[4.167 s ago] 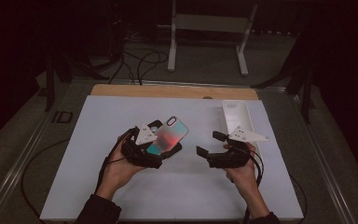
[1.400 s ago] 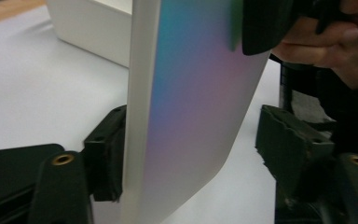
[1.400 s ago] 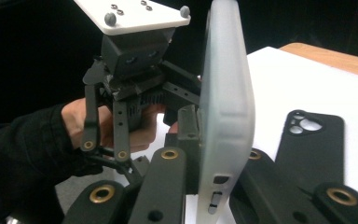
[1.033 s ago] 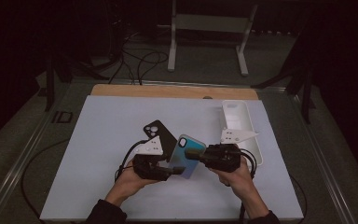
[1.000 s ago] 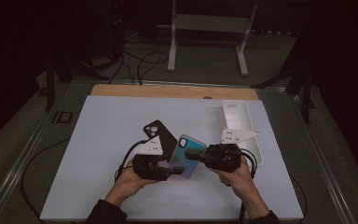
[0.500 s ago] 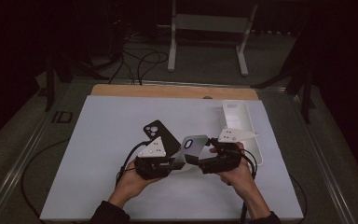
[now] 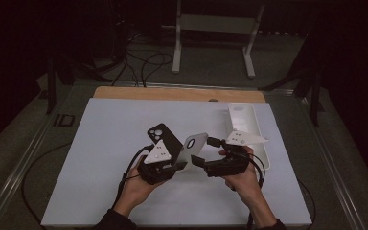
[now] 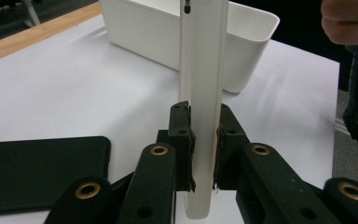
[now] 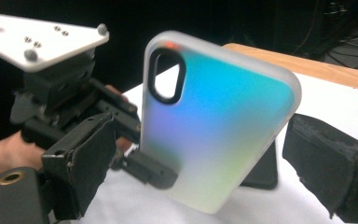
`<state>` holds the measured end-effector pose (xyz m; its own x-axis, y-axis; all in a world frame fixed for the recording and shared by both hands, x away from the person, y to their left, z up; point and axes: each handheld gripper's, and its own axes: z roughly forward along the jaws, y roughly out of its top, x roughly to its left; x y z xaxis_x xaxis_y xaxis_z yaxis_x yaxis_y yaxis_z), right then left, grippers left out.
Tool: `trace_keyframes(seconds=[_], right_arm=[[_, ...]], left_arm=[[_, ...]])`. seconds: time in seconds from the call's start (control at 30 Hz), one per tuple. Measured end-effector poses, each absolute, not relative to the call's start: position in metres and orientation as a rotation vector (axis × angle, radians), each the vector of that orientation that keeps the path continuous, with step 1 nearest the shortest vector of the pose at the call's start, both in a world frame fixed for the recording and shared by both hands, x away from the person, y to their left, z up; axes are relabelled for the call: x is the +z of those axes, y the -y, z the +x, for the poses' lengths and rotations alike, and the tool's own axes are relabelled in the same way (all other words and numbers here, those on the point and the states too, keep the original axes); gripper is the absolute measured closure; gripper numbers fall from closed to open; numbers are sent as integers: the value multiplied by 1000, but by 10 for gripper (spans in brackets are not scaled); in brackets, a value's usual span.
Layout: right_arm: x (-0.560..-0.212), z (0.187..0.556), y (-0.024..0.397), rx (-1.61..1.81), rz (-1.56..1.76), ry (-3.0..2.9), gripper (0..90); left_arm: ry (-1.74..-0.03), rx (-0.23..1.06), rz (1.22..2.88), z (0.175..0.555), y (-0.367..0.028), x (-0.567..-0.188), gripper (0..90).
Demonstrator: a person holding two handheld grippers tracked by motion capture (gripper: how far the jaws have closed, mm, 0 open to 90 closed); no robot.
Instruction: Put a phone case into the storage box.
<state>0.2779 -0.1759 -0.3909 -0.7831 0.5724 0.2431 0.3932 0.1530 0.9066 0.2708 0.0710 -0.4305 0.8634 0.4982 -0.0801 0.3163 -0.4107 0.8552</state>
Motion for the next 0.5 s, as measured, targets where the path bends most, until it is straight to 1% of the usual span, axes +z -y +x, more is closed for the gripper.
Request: trace_keyframes(seconds=[0.17,0.33,0.5], right_arm=[[-390,279,173,1711,1027,-2222,97],[-391,280,164,1710,1103,-2157,121],[-391,281,160,1721,1141,-2106,147]], left_arm=[[-615,257,2039,270,-66,-432,807],[-621,278,2046,265,-55,-436,808],[-628,261,2044,262,-47,-439,808]])
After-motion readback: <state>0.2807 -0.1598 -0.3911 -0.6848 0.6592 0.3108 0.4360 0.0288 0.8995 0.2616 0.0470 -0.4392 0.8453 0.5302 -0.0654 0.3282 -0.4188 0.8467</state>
